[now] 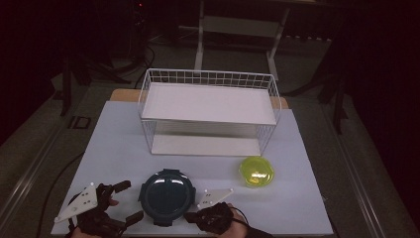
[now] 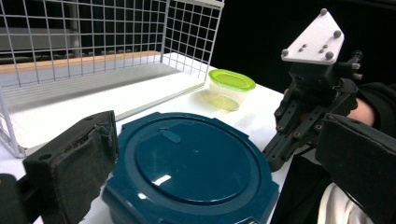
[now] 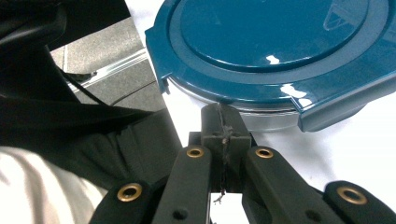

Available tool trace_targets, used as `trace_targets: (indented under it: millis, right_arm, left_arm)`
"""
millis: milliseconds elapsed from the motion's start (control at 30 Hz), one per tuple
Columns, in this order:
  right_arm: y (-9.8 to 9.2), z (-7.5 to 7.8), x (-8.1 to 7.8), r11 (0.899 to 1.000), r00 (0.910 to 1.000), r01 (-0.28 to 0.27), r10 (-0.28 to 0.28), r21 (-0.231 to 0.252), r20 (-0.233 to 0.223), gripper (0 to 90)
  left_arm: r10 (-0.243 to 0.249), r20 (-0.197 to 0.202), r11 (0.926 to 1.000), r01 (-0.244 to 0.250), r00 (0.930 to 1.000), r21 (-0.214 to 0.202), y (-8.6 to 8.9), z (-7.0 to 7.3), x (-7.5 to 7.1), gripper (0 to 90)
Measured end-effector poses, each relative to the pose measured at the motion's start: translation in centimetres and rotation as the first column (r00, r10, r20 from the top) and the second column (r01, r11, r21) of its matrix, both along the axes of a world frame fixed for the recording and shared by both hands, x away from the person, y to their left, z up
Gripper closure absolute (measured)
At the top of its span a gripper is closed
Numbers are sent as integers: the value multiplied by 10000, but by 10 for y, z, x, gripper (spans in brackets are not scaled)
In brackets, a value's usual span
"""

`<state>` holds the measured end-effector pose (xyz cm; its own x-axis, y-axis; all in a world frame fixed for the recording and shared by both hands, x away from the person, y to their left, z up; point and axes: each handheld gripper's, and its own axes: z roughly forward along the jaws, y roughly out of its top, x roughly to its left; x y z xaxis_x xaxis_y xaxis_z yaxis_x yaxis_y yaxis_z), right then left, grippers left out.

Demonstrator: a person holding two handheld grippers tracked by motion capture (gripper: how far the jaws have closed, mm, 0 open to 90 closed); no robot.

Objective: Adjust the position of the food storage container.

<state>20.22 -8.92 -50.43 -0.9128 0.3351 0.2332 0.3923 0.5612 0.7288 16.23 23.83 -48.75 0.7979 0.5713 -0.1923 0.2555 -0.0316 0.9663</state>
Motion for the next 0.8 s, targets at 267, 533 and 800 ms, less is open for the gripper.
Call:
trace_targets:
  millis: [267, 533, 800]
  right_arm:
    - [16, -1, 14, 10000, 9999, -43, 43, 9, 150, 900]
    - [21, -2, 26, 9997, 9993, 247, -249, 90, 278, 900]
    - [27, -2, 32, 9996, 9982, 275, -279, 83, 535, 900]
  left_arm:
    - [-22, 14, 10000, 22, 10000, -30, 0, 0, 0, 0]
    - [-87, 0, 10000, 87, 10000, -3, -1, 0, 0, 0]
    - [-104, -24, 9999, 104, 9999, 3, -1, 0, 0, 0]
